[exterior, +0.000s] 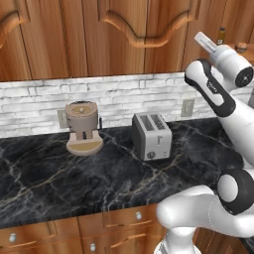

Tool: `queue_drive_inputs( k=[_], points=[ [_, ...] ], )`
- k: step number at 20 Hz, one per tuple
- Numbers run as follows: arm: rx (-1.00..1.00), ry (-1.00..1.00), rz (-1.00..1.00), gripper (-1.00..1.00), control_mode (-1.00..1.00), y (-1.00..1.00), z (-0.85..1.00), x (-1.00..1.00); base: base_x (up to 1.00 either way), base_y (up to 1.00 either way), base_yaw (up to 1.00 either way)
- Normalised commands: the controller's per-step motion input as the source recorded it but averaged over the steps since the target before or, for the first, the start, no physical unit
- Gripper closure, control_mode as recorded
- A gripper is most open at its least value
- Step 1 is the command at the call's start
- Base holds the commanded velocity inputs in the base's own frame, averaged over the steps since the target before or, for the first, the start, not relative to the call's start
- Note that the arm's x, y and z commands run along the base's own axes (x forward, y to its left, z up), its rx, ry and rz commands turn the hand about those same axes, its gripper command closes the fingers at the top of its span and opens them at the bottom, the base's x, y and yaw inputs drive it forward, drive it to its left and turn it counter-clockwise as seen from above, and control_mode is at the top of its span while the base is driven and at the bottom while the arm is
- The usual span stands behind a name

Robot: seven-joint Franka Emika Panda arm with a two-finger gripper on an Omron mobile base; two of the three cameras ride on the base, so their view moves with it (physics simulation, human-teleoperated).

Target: Open the cabinet. Pick the orange and tangerine from the cabinet and place them into the bowl. Then close the cabinet.

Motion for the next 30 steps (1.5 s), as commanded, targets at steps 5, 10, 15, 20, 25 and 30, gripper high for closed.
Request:
queue_drive_inputs(
  k=[5, 10, 15, 20, 25, 30],
  points=[
    [0.0, 0.0, -0.11, 1.0, -1.0, 0.19, 0.1, -0.76, 0.0, 0.0, 0.0],
    [0.0, 0.0, -0.2, 1.0, -1.0, 0.55, 0.24, -1.0, 0.0, 0.0, 0.0],
    [0.0, 0.03, -0.22, 1.0, -1.0, 0.67, 0.36, -1.0, 0.0, 0.0, 0.0],
    [0.0, 0.08, -0.23, 1.0, -1.0, 0.69, 0.37, -1.0, 0.0, 0.0, 0.0],
    [0.0, 0.09, -0.22, 1.0, -1.0, 0.69, 0.4, -1.0, 0.0, 0.0, 0.0],
    [-0.02, 0.08, -0.23, 1.0, -1.0, 0.79, 0.34, -1.0, 0.0, 0.0, 0.0]
  ],
)
